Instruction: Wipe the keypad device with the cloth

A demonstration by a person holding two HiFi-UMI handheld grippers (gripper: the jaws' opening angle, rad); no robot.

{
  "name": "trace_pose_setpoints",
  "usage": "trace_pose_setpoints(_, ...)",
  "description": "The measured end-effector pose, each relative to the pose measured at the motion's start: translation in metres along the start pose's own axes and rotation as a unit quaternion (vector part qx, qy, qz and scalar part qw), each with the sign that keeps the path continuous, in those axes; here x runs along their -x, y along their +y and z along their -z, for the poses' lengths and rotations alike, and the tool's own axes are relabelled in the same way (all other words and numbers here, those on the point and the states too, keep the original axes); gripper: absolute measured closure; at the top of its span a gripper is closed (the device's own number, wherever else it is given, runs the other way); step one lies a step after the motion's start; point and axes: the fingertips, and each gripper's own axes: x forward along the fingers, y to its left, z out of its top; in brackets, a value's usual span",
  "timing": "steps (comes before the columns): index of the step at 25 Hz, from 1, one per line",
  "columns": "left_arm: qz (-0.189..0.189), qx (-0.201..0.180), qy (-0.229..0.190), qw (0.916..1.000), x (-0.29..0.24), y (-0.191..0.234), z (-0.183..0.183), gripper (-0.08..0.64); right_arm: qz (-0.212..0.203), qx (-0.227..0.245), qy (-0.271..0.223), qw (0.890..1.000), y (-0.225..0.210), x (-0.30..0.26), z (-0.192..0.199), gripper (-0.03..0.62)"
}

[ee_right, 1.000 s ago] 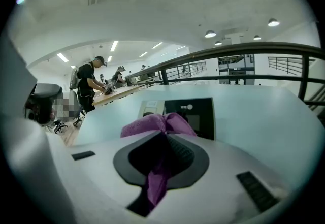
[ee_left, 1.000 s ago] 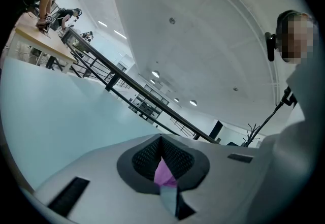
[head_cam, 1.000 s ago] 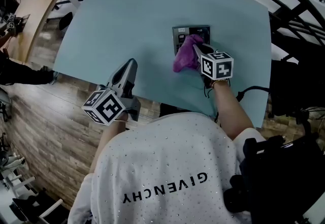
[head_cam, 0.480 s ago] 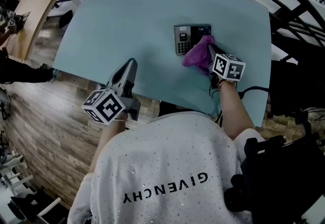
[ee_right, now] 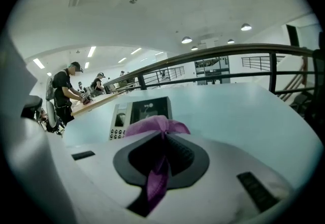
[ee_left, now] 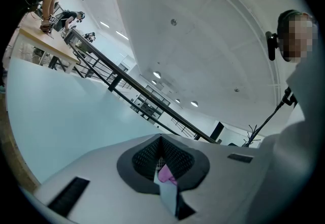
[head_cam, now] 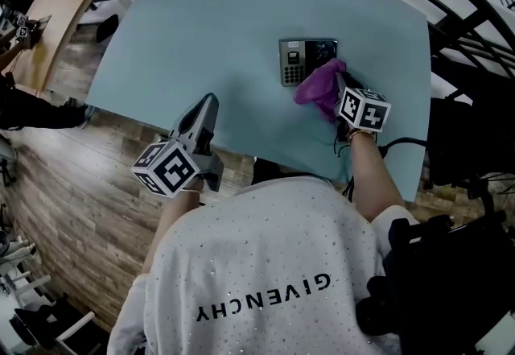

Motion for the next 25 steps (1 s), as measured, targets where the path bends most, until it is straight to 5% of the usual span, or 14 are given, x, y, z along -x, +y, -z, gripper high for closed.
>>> trace_pose_setpoints(7,-0.002,-0.002,-0.003,1.0000,0.006,-0.003,-0.001,0.560,-0.117,0.014,-0.032,0.992,0.076,0.001,-0.020,0.566)
trace_pose_setpoints(15,-0.015,0.003,-0.008,0.9998,0.015,0.004,-0.002,0.560,-0.201,0.092,0.026,0.975,0.147,-0.010,0.007,0.566)
trace_pose_setpoints(20,-0.025,0.005,-0.015,0.9996,0.024,0.005,-0.001,0.560,-0.187,0.188,0.052,0.963,0.153,-0.014,0.024,0.566)
trace_pose_setpoints(25,-0.031,0.008,-0.017,0.9994,0.028,0.010,0.001,0.560,-0.161,0.209,0.064,0.963,0.130,-0.018,0.026,0.566)
